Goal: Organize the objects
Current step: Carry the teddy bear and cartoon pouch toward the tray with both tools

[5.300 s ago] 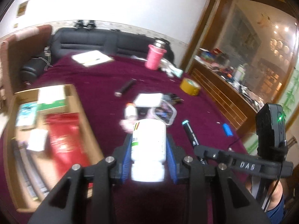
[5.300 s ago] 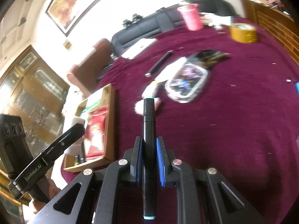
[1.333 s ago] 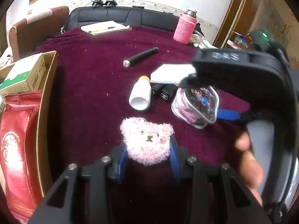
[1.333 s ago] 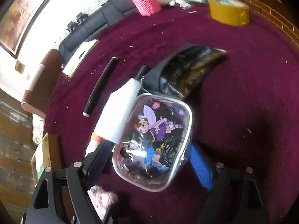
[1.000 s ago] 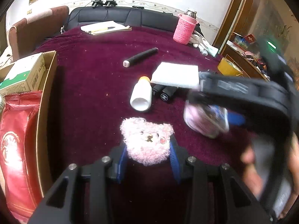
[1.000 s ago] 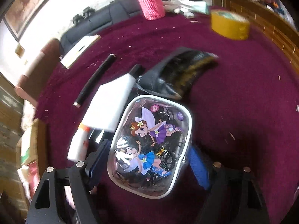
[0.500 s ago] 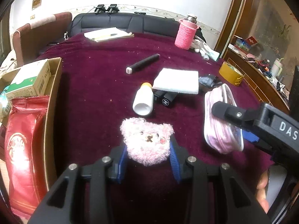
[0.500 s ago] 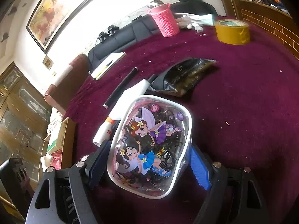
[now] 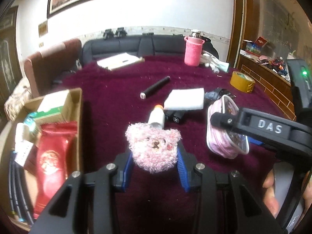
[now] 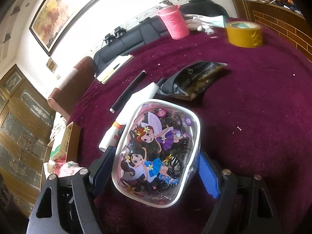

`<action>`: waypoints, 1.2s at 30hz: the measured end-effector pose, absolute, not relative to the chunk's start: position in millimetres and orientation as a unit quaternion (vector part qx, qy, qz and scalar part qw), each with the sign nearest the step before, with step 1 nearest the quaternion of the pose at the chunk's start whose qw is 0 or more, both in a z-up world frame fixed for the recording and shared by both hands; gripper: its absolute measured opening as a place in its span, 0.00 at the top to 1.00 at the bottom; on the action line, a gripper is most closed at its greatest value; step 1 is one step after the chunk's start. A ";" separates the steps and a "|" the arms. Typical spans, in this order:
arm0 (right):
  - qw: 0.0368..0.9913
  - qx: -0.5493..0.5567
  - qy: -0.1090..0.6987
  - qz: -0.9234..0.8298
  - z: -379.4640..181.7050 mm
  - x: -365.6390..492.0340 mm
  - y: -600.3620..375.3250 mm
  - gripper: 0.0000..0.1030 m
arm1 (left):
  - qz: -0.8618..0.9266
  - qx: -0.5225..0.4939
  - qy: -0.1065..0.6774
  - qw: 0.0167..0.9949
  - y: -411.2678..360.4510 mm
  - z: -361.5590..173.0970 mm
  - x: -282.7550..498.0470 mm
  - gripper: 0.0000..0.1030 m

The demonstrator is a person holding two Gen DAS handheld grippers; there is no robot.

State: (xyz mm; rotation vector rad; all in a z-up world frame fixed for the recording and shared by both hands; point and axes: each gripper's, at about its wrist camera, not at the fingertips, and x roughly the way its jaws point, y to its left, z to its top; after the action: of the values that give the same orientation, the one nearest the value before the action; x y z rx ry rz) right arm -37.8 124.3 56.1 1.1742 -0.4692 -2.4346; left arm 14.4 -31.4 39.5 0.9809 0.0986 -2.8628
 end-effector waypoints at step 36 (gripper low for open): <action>0.275 0.357 -0.128 -0.884 80.2 -11.1 94.9 0.17 | -0.960 0.266 0.085 0.037 -86.0 102.9 61.3 0.62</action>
State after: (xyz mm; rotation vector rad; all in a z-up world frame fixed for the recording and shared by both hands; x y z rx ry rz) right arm -11.1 94.9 80.2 0.9596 -0.3438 -2.3757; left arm 61.3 -86.0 102.9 0.8148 0.2604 -2.9451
